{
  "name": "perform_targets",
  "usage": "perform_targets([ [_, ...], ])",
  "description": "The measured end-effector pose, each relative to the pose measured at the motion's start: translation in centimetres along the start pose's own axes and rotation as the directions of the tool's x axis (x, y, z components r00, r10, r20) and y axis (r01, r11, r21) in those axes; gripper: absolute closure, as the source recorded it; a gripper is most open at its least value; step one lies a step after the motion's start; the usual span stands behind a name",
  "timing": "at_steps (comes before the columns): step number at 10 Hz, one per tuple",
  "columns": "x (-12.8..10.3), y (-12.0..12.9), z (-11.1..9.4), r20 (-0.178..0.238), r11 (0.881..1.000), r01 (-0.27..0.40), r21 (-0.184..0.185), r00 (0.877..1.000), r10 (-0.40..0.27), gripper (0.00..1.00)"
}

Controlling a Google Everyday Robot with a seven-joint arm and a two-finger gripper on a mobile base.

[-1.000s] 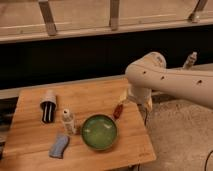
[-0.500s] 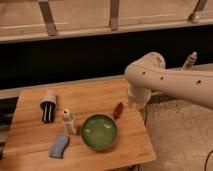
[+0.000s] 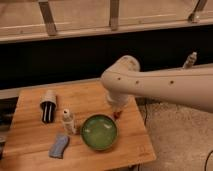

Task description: Knock the bottle over

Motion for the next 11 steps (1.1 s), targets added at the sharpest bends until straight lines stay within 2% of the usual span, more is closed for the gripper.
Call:
perform_targets([
  [1, 0.0, 1.3, 0.0, 0.001, 1.000, 0.026, -0.011, 1.000, -0.026, 1.00],
  [4, 0.0, 0.6, 0.0, -0.002, 1.000, 0.020, -0.001, 1.000, -0.020, 1.00],
  [6, 0.0, 0.9, 0.0, -0.001, 1.000, 0.024, -0.008, 1.000, -0.024, 1.00],
  [8, 0.4, 1.6, 0.6, -0.015, 0.998, 0.060, -0.024, 0.998, -0.060, 1.00],
  [11, 1.6, 8.0, 4.3, -0.083, 0.982, 0.182, -0.053, 0.979, -0.186, 1.00],
])
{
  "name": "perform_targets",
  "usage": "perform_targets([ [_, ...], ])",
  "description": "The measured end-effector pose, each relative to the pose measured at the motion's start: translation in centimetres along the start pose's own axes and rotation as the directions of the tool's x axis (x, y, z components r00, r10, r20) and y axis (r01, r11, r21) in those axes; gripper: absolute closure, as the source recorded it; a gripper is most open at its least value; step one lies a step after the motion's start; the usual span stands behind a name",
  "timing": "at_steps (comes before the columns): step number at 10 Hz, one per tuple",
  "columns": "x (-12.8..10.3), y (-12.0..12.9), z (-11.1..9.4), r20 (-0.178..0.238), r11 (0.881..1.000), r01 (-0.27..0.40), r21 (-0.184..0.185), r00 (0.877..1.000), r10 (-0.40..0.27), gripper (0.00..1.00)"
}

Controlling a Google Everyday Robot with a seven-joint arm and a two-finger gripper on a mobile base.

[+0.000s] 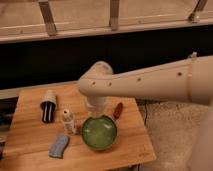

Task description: Knock the bottle over

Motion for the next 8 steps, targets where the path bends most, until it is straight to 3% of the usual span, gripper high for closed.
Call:
perform_targets([
  [2, 0.5, 4.0, 3.5, -0.068, 0.997, 0.071, -0.017, 0.995, -0.072, 1.00],
  [4, 1.2, 5.2, 5.8, -0.122, 0.994, 0.107, -0.026, 0.986, -0.109, 1.00],
  [6, 1.5, 5.8, 6.8, -0.155, 0.991, 0.129, -0.042, 0.979, -0.134, 1.00],
  [8, 0.8, 7.8, 6.6, -0.149, 0.984, 0.165, -0.067, 0.974, -0.173, 1.00],
])
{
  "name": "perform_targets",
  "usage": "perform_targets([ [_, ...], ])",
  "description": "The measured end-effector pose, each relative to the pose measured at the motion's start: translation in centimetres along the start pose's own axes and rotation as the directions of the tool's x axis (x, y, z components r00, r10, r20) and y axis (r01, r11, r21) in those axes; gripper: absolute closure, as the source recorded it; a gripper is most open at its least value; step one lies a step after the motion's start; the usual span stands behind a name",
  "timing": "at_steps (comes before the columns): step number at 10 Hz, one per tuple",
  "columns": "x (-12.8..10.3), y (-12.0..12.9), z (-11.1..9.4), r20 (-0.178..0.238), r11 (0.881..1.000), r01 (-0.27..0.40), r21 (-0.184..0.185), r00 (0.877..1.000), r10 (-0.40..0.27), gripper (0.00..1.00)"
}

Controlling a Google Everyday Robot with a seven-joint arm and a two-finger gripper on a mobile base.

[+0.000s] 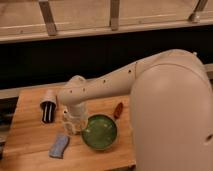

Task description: Knock the bottle over

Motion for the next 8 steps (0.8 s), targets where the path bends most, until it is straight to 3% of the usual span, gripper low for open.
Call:
perform_targets([
  [3, -2.7, 4.2, -1.0, 0.029, 0.996, 0.085, -0.019, 0.996, -0.084, 1.00],
  [5, -4.5, 6.6, -2.4, 0.083, 0.991, 0.135, -0.015, 0.988, -0.134, 1.00],
  [6, -5.3, 7.0, -3.0, 0.122, 0.992, 0.125, -0.012, 0.985, -0.123, 1.00],
  [8, -6.7, 5.5, -3.8, 0.180, 0.999, 0.054, -0.002, 0.982, -0.053, 1.00],
])
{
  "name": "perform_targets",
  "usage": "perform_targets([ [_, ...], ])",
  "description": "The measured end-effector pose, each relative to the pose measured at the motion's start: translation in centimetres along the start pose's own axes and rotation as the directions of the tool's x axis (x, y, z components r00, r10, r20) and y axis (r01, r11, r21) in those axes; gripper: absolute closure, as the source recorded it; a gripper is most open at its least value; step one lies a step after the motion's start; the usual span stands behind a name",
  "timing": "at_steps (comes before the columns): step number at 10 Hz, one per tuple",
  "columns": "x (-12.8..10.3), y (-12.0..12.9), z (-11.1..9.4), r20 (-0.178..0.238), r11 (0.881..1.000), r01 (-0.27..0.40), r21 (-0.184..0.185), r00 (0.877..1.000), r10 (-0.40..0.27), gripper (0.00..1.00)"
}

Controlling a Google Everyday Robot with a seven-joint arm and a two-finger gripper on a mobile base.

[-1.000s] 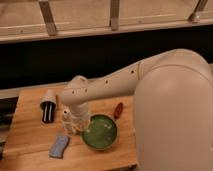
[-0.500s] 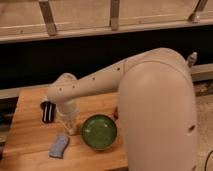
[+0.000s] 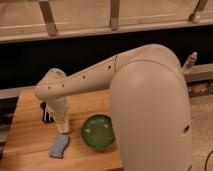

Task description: Knock the bottle over

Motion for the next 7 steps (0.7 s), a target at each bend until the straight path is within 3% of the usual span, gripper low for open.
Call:
perform_targets([
  [1, -0.6, -1.8, -0.3, 0.025, 0.999, -0.046, 0.016, 0.999, 0.046, 1.00],
  [3, -2.0, -6.9, -1.0, 0.078, 0.985, -0.169, 0.047, 0.983, 0.165, 1.00],
  [4, -2.4, -9.8, -1.5, 0.105, 0.966, -0.254, 0.054, 0.963, 0.247, 1.00],
  [5, -2.4, -12.5, -2.0, 0.130, 0.941, -0.333, 0.054, 0.937, 0.324, 1.00],
  [6, -1.7, -15.9, -2.8, 0.161, 0.895, -0.444, 0.045, 0.888, 0.432, 1.00],
  [7, -0.5, -19.2, -3.5, 0.182, 0.838, -0.545, 0.034, 0.828, 0.531, 1.00],
])
